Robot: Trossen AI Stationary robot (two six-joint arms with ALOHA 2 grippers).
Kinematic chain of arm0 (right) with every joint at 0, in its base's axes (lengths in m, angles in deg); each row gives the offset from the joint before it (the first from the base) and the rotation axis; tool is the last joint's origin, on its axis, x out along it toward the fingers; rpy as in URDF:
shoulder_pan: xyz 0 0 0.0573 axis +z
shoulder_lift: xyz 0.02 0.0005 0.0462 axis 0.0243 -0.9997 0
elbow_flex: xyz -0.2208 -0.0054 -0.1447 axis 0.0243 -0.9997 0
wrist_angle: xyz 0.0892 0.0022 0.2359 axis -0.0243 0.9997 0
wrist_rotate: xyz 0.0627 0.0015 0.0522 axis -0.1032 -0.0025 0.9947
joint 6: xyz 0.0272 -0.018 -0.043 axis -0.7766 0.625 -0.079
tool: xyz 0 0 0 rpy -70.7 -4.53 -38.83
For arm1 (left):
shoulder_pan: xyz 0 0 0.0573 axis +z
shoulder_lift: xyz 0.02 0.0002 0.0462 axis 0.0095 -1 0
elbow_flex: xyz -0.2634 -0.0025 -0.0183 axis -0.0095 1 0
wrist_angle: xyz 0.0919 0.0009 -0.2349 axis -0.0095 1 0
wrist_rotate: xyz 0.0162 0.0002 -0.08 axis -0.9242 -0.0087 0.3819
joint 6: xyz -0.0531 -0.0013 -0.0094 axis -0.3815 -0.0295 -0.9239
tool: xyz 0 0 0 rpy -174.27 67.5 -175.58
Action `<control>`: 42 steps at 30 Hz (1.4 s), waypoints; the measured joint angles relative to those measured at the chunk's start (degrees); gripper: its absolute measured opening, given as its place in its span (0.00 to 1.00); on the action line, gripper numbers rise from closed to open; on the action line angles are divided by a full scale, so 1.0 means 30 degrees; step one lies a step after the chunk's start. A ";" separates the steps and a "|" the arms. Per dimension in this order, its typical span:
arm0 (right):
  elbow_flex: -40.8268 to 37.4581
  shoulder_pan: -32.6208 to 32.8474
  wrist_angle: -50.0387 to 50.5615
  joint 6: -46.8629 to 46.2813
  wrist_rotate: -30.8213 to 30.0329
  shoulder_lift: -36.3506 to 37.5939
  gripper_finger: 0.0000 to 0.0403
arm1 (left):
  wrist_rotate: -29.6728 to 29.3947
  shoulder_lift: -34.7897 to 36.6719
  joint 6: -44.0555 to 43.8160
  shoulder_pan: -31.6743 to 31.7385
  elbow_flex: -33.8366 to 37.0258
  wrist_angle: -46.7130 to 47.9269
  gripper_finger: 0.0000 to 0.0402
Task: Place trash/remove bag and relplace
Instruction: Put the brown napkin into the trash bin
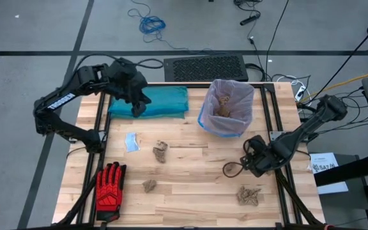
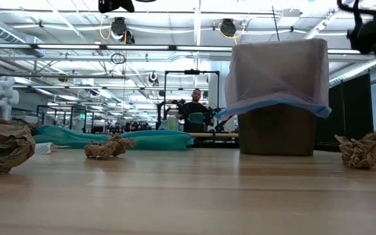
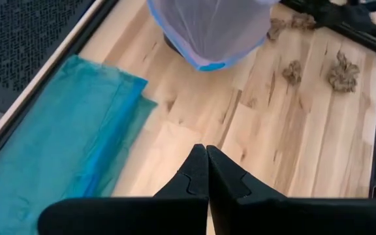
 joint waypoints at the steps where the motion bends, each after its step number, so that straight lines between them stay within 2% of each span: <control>1: -0.0384 -0.0134 -0.0019 -0.0151 -0.0037 0.0007 0.53 | 0.0004 -0.0091 0.0046 -0.0019 0.0000 -0.0022 0.00; 4: -0.1421 -0.0669 -0.0050 -0.0249 -0.0051 0.0007 0.59 | -0.0006 -0.0327 -0.0034 -0.0115 0.0000 -0.0007 0.00; 8: -0.2260 -0.1500 -0.0804 0.0007 -0.0619 0.0000 0.62 | 0.0002 -0.0442 -0.0044 -0.0115 0.0000 -0.0007 0.00; 12: -0.2905 -0.2385 -0.1550 0.0115 -0.1577 0.0007 0.62 | 0.0002 -0.0449 -0.0108 -0.0115 0.0000 -0.0007 0.00; 17: -0.4042 -0.3531 -0.3001 0.0851 -0.1596 0.0007 0.62 | -0.0002 -0.0449 -0.0481 -0.0115 0.0000 -0.0011 0.00; 28: -0.6801 -0.4891 -0.6858 0.0299 -0.1510 0.0000 0.60 | -0.0006 -0.0449 -0.0620 -0.0115 0.0000 -0.0007 0.00; 31: -0.7150 -0.4876 -0.7087 -0.0121 -0.1654 0.0046 0.54 | -0.0006 -0.0449 -0.0627 -0.0115 0.0000 -0.0007 0.00; 33: -0.7212 -0.4876 -0.6964 -0.0175 -0.1636 0.0047 0.46 | -0.0006 -0.0449 -0.0627 -0.0115 0.0000 -0.0007 0.00; 39: -0.7249 -0.4884 -0.7622 -0.0017 -0.1555 0.0032 0.08 | -0.0006 -0.0449 -0.0627 -0.0115 0.0000 -0.0007 0.00; 40: -0.7249 -0.4876 -0.7890 0.0241 -0.1481 0.0036 0.05 | -0.0006 -0.0449 -0.0627 -0.0115 0.0000 -0.0012 0.00; 42: -0.7239 -0.4855 -0.8943 0.0413 -0.1091 0.0044 0.04 | -0.0006 -0.0449 -0.0620 -0.0115 0.0000 -0.0014 0.00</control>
